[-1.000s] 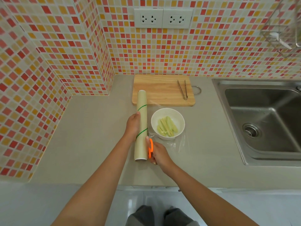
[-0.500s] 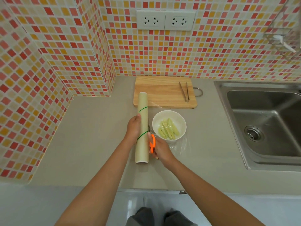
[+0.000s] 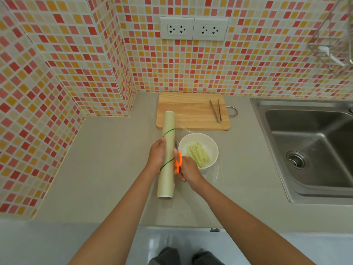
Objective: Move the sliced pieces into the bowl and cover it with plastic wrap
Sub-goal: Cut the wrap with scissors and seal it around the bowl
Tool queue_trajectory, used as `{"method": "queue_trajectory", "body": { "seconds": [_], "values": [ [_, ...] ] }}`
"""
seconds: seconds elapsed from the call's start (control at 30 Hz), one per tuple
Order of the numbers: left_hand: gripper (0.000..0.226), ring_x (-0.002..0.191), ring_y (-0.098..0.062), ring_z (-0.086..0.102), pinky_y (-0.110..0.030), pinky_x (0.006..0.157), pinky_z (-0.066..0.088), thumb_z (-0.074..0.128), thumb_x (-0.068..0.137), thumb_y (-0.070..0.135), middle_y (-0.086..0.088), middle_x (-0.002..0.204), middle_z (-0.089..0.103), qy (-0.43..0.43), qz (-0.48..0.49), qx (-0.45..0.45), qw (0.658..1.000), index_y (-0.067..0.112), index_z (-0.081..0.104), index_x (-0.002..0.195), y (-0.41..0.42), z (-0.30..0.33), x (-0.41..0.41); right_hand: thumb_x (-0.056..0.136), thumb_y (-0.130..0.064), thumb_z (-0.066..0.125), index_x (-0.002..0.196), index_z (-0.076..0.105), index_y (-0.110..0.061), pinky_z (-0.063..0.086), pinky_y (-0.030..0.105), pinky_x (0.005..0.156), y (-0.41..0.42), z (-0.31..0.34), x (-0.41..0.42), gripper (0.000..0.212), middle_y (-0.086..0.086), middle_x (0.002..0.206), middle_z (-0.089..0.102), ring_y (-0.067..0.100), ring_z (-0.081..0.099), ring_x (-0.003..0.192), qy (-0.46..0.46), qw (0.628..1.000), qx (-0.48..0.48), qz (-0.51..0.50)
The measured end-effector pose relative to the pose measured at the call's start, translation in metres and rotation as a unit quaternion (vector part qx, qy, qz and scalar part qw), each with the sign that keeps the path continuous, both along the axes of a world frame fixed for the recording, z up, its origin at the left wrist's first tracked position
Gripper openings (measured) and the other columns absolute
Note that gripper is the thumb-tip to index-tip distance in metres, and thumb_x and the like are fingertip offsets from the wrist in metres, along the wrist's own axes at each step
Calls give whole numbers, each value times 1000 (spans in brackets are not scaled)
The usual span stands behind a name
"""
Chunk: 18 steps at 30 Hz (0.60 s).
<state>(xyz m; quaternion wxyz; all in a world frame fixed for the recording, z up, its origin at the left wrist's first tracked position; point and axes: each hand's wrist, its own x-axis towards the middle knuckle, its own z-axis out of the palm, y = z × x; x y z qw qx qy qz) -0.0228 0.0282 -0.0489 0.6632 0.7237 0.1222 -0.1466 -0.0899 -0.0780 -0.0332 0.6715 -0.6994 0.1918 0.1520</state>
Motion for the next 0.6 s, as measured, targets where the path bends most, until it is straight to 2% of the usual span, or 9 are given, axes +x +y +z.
{"method": "queue_trajectory", "body": {
  "seconds": [0.17, 0.3, 0.37, 0.47, 0.6],
  "values": [
    [35, 78, -24, 55, -34, 73, 43, 33, 102, 26, -16, 83, 57, -9, 10, 5, 1000, 9, 54, 81, -1, 1, -2, 93, -49, 51, 57, 45, -10, 27, 16, 35, -2, 2, 9, 54, 4, 49, 47, 6, 35, 26, 8, 1000, -2, -10],
    [39, 69, -24, 57, -32, 67, 46, 32, 102, 27, -11, 77, 62, -10, 6, 5, 1000, 11, 57, 77, 0, 2, -2, 91, -57, 48, 53, 47, -10, 27, 15, 35, -2, 3, 16, 61, -5, 30, 45, 6, 36, 23, 28, 999, -26, -7],
    [40, 68, -23, 58, -31, 65, 46, 32, 102, 28, -9, 76, 63, -7, 3, 0, 1000, 12, 59, 76, 1, 3, -3, 91, -57, 48, 54, 48, -9, 28, 16, 36, -2, 4, 21, 61, -4, 32, 46, 6, 37, 23, 29, 999, -25, -6],
    [39, 68, -24, 59, -31, 64, 46, 32, 102, 28, -11, 77, 63, -5, 1, -1, 1000, 9, 60, 82, 1, 3, -2, 92, -53, 50, 56, 47, -9, 28, 17, 35, -3, 6, 27, 56, 4, 47, 49, 5, 36, 23, 18, 1000, -14, -15],
    [41, 68, -25, 59, -33, 69, 47, 31, 101, 27, -13, 75, 65, -8, -13, 2, 1000, 6, 62, 85, 2, 5, -4, 90, -55, 53, 55, 49, -10, 26, 16, 34, -4, 11, 37, 57, 0, 40, 49, 7, 37, 24, 37, 999, -10, -28]
  ]
}}
